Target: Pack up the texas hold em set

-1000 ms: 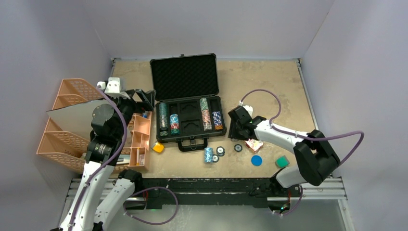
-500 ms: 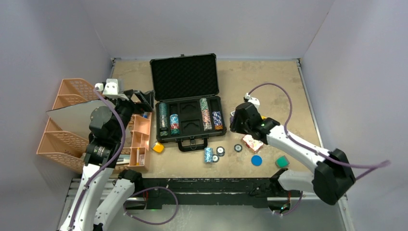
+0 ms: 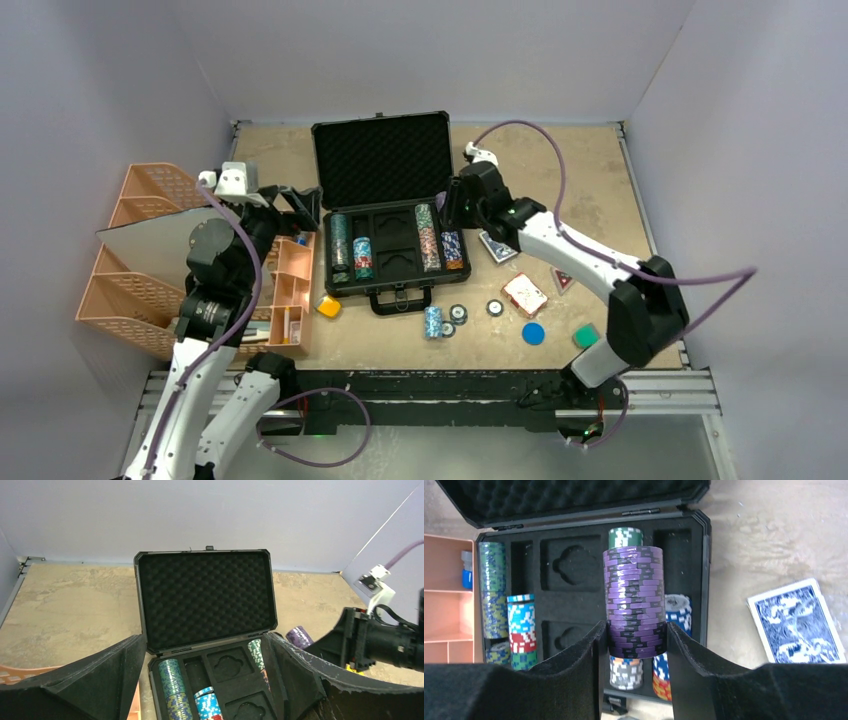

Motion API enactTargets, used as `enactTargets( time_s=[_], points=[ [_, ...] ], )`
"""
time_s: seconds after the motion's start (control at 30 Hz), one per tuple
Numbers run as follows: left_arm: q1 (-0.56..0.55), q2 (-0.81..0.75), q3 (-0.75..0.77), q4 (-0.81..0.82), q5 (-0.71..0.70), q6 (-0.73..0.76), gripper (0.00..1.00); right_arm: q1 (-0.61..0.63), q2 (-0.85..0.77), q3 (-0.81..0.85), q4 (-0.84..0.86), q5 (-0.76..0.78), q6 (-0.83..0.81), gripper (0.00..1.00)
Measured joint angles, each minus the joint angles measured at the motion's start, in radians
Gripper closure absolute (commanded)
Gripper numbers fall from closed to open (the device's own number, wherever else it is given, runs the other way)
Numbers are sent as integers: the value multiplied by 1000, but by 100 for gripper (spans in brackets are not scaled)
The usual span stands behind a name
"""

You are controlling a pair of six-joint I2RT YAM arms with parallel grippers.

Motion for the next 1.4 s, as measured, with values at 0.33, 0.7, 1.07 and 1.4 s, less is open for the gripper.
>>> enactTargets(
  time_s=[0.33, 0.7, 1.07, 1.4],
  points=[
    [5, 17, 0, 0, 0, 0, 11, -13, 224, 155, -24, 11, -27, 76],
    [5, 31, 0, 0, 0, 1, 11, -21, 277, 157, -28, 38, -35, 73],
    [5, 50, 0, -1, -8, 2, 11, -21, 294, 146, -11, 34, -43, 57],
    [5, 54, 0, -1, -21, 5, 11, -21, 294, 123, 26, 35, -51, 52]
  ],
)
